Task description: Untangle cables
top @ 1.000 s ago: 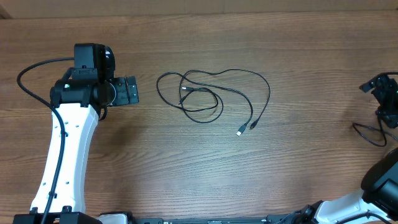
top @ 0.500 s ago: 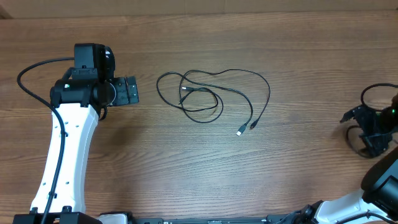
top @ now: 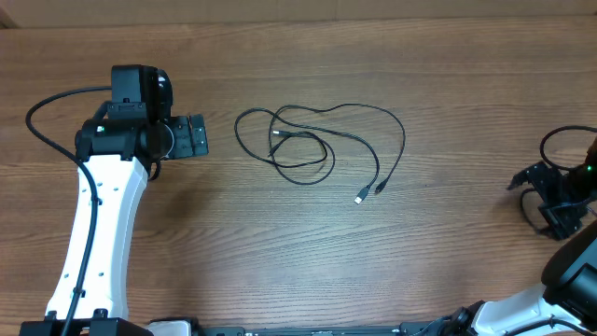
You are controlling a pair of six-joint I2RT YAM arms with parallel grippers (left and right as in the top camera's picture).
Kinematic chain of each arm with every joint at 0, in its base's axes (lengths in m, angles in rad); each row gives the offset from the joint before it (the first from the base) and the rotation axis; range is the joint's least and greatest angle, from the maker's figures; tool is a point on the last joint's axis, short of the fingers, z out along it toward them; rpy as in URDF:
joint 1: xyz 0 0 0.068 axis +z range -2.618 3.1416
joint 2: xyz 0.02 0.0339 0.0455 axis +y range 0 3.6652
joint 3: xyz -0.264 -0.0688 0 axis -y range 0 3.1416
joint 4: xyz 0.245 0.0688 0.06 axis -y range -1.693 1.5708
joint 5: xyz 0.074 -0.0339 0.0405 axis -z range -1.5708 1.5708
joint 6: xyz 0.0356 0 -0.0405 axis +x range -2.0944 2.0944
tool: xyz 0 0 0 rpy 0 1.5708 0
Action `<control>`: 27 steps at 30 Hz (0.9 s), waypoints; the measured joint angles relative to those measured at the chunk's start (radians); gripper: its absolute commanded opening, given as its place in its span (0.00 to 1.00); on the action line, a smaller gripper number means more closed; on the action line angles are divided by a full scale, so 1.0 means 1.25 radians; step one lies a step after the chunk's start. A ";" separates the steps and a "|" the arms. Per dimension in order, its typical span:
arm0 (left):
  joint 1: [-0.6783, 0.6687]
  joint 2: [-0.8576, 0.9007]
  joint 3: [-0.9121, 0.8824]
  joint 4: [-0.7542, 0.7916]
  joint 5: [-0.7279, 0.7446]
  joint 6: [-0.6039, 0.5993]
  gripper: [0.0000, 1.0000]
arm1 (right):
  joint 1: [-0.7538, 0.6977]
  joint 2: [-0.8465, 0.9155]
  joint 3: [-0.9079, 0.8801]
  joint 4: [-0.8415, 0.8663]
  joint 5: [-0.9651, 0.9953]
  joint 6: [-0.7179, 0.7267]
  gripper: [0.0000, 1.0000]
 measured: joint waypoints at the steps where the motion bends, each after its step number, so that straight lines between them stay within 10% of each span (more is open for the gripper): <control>1: 0.000 0.000 0.000 0.000 0.000 0.000 1.00 | 0.003 0.000 0.000 0.011 -0.030 -0.021 1.00; 27: 0.000 0.000 0.000 0.000 0.000 0.000 0.99 | 0.562 0.000 -0.001 0.296 -0.146 -0.130 0.99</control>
